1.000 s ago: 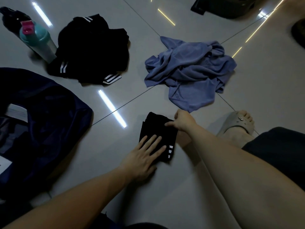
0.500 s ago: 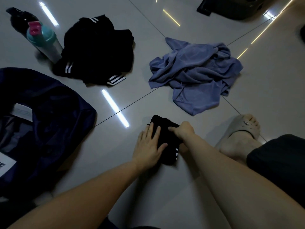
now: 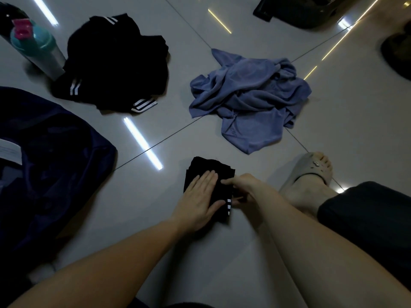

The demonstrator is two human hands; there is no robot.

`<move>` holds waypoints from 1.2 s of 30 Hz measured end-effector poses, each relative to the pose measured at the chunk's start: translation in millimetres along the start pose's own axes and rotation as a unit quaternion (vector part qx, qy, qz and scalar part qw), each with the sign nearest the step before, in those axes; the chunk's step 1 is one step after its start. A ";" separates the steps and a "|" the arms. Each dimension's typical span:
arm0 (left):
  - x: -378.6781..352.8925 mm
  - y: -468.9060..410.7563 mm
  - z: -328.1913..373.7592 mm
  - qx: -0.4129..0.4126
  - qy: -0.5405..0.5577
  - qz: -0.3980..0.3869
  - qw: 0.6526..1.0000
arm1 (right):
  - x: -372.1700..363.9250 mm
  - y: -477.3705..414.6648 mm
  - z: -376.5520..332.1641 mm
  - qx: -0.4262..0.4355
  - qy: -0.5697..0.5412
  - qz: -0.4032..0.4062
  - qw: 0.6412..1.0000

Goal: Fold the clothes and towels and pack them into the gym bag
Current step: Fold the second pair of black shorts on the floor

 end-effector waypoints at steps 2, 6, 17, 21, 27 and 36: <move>30.1 1.1 -19.2 0.057 0.045 0.078 0.994 | -2.4 -4.9 2.2 0.016 -0.005 0.009 1.000; 50.8 29.4 -94.0 0.414 0.145 0.098 0.893 | -4.5 -8.6 0.6 0.025 -0.007 0.016 1.000; 3.0 34.8 -75.8 0.562 0.522 0.000 0.641 | -37.0 -6.3 2.2 0.045 -0.130 -0.049 0.989; 14.2 29.6 -75.6 0.563 0.545 0.004 0.621 | -56.2 6.5 -11.8 0.069 -0.193 -0.095 0.974; 88.2 3.0 -101.6 0.522 0.550 0.069 0.648 | -65.6 39.9 -83.4 0.182 -0.218 -0.099 0.954; 203.6 19.3 -130.6 0.471 0.577 0.233 0.626 | -134.2 154.8 -169.6 0.337 0.010 -0.225 0.914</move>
Point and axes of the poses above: each hand's wrist, its own y-axis away from the middle knuckle, its own x-axis out of the back of the hand, z = x × y, the point moved 9 cm from there along -y, towards the middle knuckle, and after that the axes turned 6 degrees about z, right-handed, at the moved point
